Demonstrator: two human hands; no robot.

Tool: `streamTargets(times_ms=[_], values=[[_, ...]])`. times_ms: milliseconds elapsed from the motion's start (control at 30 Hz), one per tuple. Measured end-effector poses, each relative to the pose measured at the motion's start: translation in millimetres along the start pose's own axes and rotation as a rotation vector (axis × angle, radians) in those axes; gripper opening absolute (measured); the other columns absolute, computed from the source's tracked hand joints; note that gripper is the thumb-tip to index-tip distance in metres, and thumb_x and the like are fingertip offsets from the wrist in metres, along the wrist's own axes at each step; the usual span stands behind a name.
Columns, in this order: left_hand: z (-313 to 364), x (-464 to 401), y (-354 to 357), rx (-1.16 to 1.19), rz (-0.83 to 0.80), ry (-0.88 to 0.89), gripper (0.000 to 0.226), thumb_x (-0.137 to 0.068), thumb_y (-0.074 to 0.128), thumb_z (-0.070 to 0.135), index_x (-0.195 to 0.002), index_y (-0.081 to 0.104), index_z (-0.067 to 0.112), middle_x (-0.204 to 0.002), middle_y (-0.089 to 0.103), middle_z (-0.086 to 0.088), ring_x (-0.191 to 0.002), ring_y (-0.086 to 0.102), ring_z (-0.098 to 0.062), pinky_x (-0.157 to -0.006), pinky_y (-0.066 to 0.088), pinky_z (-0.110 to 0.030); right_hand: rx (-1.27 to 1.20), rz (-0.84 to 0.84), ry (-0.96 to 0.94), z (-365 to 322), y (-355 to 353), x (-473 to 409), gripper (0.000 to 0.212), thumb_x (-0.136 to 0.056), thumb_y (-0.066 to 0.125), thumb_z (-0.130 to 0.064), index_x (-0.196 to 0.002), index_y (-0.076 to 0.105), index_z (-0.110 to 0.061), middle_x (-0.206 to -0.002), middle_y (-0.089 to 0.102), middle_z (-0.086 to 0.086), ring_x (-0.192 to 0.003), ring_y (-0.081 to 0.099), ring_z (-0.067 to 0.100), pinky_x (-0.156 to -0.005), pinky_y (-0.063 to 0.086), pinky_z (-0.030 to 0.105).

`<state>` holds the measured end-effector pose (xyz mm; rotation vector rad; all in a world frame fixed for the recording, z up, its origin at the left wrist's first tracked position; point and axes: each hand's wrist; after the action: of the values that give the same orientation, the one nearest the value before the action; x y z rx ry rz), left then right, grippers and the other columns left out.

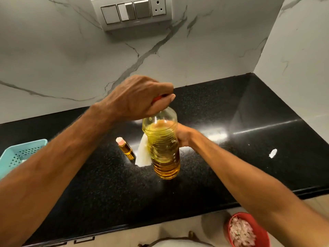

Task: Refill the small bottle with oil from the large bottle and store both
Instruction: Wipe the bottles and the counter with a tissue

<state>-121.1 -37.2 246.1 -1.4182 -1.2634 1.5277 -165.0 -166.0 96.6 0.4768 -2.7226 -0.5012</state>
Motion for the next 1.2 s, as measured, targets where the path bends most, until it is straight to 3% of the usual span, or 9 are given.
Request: streamTargets(times_ms=[133, 233, 367, 533, 800, 867, 1033, 1133, 1200], values=[[-2.4, -0.1, -12.9, 0.002, 0.029, -0.011, 0.040, -0.100, 0.035, 0.036, -0.079, 0.060, 0.012, -0.053, 0.051, 0.000, -0.040, 0.046, -0.015, -0.047, 0.045, -0.025, -0.194, -0.028, -0.041, -5.8, -4.7, -3.4, 0.038, -0.099, 0.038, -0.019, -0.088, 0.073, -0.012, -0.082, 0.072, 0.008, -0.076, 0.069, 0.019, -0.072, 0.057, 0.033], [0.7, -1.4, -19.8, 0.006, 0.048, -0.002, 0.038, -0.100, 0.036, 0.034, -0.075, 0.056, 0.014, -0.051, 0.048, 0.001, -0.038, 0.041, -0.012, -0.046, 0.041, -0.022, -0.084, 0.018, 0.028, 19.3, -16.2, -7.9, 0.032, -0.099, 0.045, -0.024, -0.096, 0.072, -0.009, -0.096, 0.070, 0.013, -0.090, 0.067, 0.025, -0.090, 0.051, 0.044], [-3.9, 0.6, -24.6, 0.028, 0.095, -0.036, 0.033, -0.101, 0.041, 0.029, -0.072, 0.051, 0.016, -0.050, 0.040, 0.007, -0.038, 0.036, -0.005, -0.049, 0.029, -0.011, -0.115, 0.082, 0.121, 40.0, -31.6, 0.0, 0.048, -0.099, 0.035, -0.030, -0.084, 0.079, -0.015, -0.093, 0.075, 0.006, -0.090, 0.070, 0.018, -0.087, 0.053, 0.034], [-9.0, -1.6, -27.5, 0.004, 0.153, -0.076, 0.034, -0.101, 0.040, 0.030, -0.070, 0.048, 0.018, -0.047, 0.036, 0.007, -0.037, 0.036, -0.006, -0.047, 0.030, -0.015, -0.117, 0.113, 0.060, 46.3, -36.6, 6.5, 0.041, -0.100, 0.037, -0.037, -0.115, 0.067, -0.014, -0.119, 0.067, 0.012, -0.116, 0.059, 0.028, -0.111, 0.035, 0.050], [-8.6, -9.3, -27.9, -0.009, 0.148, -0.092, 0.038, -0.102, 0.037, 0.034, -0.067, 0.043, 0.022, -0.047, 0.030, 0.013, -0.037, 0.035, -0.001, -0.049, 0.026, -0.012, -0.267, 0.179, -0.186, 24.6, -19.5, 5.4, 0.039, -0.096, 0.042, -0.032, -0.109, 0.066, -0.005, -0.099, 0.067, 0.014, -0.099, 0.059, 0.031, -0.090, 0.047, 0.043], [-10.6, -4.5, -30.7, -0.006, 0.158, -0.117, 0.038, -0.102, 0.039, 0.031, -0.067, 0.044, 0.020, -0.046, 0.033, 0.009, -0.037, 0.036, -0.004, -0.049, 0.027, -0.014, -0.410, 0.291, -0.256, 35.4, -33.3, 10.4, 0.039, -0.095, 0.039, -0.031, -0.108, 0.067, -0.008, -0.094, 0.069, 0.010, -0.087, 0.062, 0.022, -0.077, 0.049, 0.036], [-16.9, 2.0, -42.3, -0.042, 0.288, -0.295, 0.042, -0.102, 0.040, 0.035, -0.065, 0.045, 0.017, -0.047, 0.036, 0.001, -0.041, 0.038, -0.010, -0.049, 0.028, -0.022, -0.560, 0.691, -0.319, 76.0, -56.6, 20.1, 0.037, -0.097, 0.038, -0.030, -0.112, 0.065, -0.009, -0.099, 0.071, 0.013, -0.092, 0.063, 0.026, -0.073, 0.052, 0.037], [-17.4, -2.2, -44.0, -0.090, 0.372, -0.374, 0.046, -0.102, 0.037, 0.039, -0.063, 0.045, 0.015, -0.048, 0.036, -0.001, -0.044, 0.036, -0.006, -0.049, 0.025, -0.020, -0.685, 0.640, -0.306, 93.6, -38.2, 10.8, 0.049, -0.097, 0.034, -0.033, -0.128, 0.056, -0.003, -0.114, 0.063, 0.021, -0.095, 0.060, 0.029, -0.071, 0.049, 0.037], [-13.5, -6.5, -40.9, -0.112, 0.407, -0.397, 0.047, -0.102, 0.036, 0.040, -0.061, 0.042, 0.017, -0.048, 0.033, 0.002, -0.044, 0.034, -0.005, -0.049, 0.022, -0.023, -0.793, 0.545, -0.293, 92.2, -10.1, -1.4, 0.049, -0.098, 0.030, -0.034, -0.122, 0.060, -0.004, -0.108, 0.065, 0.020, -0.094, 0.061, 0.028, -0.077, 0.047, 0.038]])
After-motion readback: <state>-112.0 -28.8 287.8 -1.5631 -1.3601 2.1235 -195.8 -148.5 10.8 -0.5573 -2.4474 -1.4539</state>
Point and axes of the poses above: each hand's wrist, its own x-axis away from the middle knuckle, its own y-axis out of the palm, z = x × y
